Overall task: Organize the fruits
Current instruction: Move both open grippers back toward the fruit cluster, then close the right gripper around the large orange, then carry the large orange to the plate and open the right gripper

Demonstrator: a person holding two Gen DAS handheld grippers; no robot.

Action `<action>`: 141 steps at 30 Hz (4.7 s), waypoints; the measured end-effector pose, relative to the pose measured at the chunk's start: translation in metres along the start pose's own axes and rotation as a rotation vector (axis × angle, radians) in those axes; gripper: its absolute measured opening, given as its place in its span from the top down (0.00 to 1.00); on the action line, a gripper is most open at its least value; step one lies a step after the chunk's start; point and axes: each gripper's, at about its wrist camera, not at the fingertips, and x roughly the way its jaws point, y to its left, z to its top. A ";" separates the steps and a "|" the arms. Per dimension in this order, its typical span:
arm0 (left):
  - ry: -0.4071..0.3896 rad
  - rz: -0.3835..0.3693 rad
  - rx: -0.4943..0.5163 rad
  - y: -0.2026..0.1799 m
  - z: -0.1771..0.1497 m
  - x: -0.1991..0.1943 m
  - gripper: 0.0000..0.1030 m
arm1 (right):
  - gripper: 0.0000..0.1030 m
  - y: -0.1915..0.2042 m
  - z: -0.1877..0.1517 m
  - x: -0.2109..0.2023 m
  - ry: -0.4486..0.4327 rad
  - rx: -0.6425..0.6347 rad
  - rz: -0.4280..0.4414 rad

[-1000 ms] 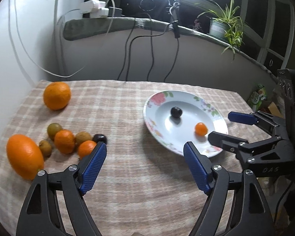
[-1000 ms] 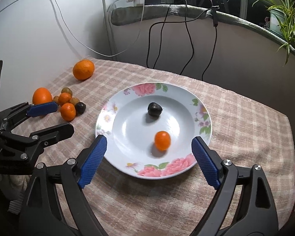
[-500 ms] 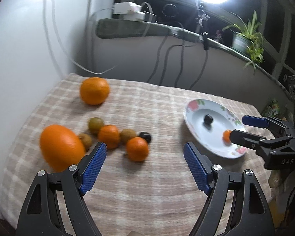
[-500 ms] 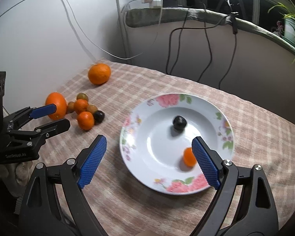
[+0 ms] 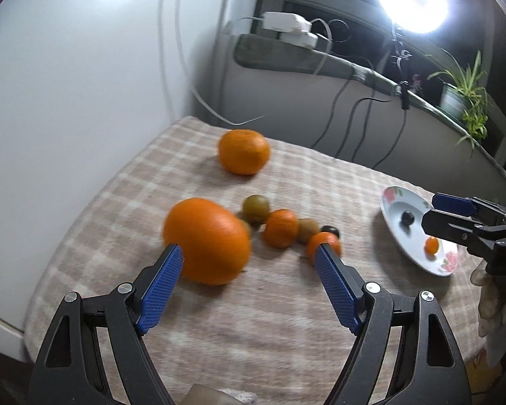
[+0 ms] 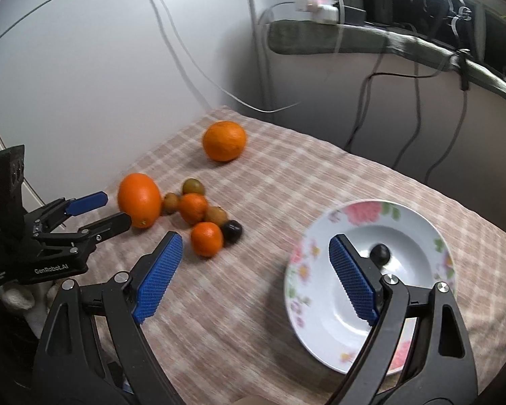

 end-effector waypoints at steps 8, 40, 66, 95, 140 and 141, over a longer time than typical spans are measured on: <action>0.021 -0.006 -0.065 0.027 -0.007 0.004 0.22 | 0.12 0.020 0.017 0.024 0.018 -0.037 0.067; 0.079 -0.083 -0.180 0.054 -0.013 0.028 0.22 | 0.12 0.102 0.043 0.124 0.166 -0.157 0.299; 0.123 -0.157 -0.186 0.054 -0.010 0.039 0.33 | 0.35 0.116 0.039 0.150 0.234 -0.175 0.352; 0.053 -0.179 -0.131 0.011 -0.002 0.011 0.39 | 0.36 0.106 0.037 0.097 0.135 -0.145 0.311; 0.147 -0.392 0.124 -0.147 -0.008 0.029 0.39 | 0.36 -0.042 -0.028 -0.012 0.052 0.089 0.133; 0.150 -0.394 0.126 -0.149 -0.008 0.030 0.39 | 0.36 -0.044 -0.029 -0.013 0.053 0.091 0.131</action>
